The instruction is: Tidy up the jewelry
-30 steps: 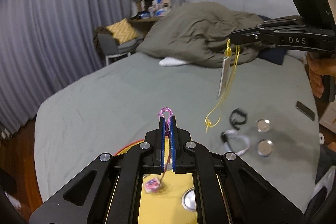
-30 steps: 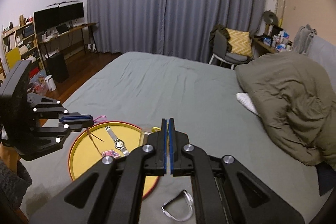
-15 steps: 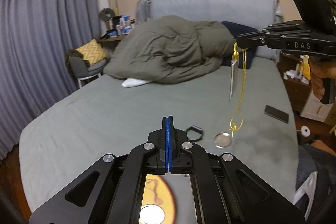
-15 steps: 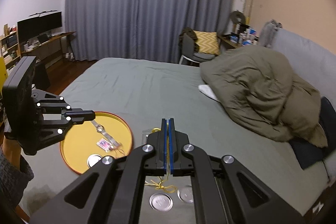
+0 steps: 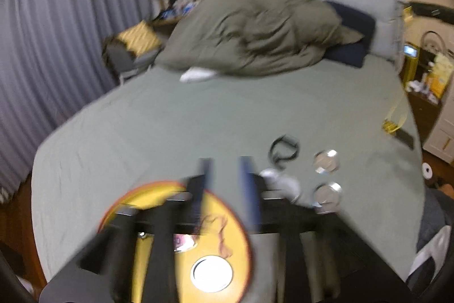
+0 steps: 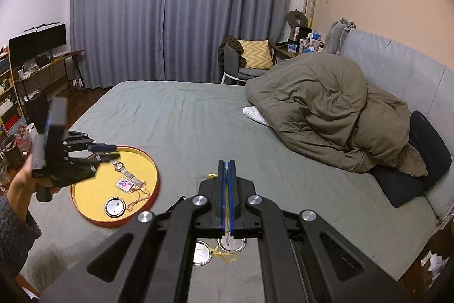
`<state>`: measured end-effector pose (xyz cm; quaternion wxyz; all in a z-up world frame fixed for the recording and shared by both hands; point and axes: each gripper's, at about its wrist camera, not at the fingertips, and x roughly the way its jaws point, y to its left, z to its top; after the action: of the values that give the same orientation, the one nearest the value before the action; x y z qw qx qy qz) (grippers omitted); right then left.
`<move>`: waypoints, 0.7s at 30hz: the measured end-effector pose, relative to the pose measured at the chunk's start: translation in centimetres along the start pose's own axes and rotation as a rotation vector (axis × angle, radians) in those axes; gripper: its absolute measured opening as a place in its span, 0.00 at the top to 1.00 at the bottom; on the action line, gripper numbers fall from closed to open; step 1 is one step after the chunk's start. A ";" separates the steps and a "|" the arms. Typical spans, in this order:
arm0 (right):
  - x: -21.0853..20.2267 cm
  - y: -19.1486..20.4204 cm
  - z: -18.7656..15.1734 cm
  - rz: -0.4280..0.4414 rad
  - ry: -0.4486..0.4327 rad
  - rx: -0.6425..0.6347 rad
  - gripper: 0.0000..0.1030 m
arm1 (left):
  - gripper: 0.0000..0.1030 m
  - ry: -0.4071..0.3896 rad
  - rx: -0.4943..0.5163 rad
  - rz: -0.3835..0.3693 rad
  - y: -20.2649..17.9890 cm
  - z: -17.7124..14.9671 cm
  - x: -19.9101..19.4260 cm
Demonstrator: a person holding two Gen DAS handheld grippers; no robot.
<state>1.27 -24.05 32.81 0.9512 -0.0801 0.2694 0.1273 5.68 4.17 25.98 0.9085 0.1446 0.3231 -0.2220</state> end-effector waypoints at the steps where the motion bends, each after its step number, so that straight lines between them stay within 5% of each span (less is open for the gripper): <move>1: 0.3 0.1 0.0 0.002 0.003 0.000 0.98 | 0.48 0.014 -0.012 0.003 0.6 -0.6 0.7; 8: 2.6 0.7 -0.5 0.035 0.026 0.004 0.98 | 0.45 0.213 -0.038 -0.003 3.6 -6.2 7.8; 18: 5.7 1.7 -1.6 0.076 0.071 0.007 0.98 | 0.45 0.342 -0.030 -0.029 3.2 -8.9 15.3; 20: 5.8 1.6 -1.8 0.076 0.074 0.008 0.98 | 0.52 0.372 -0.037 -0.035 3.1 -9.3 16.4; 21: 5.8 1.6 -1.8 0.077 0.075 0.009 0.98 | 0.67 0.382 -0.044 -0.043 3.1 -9.5 16.8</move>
<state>4.70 -21.81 28.10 0.9351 -0.0701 0.3085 0.1596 13.91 5.48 8.33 0.8287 0.1574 0.4975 -0.2025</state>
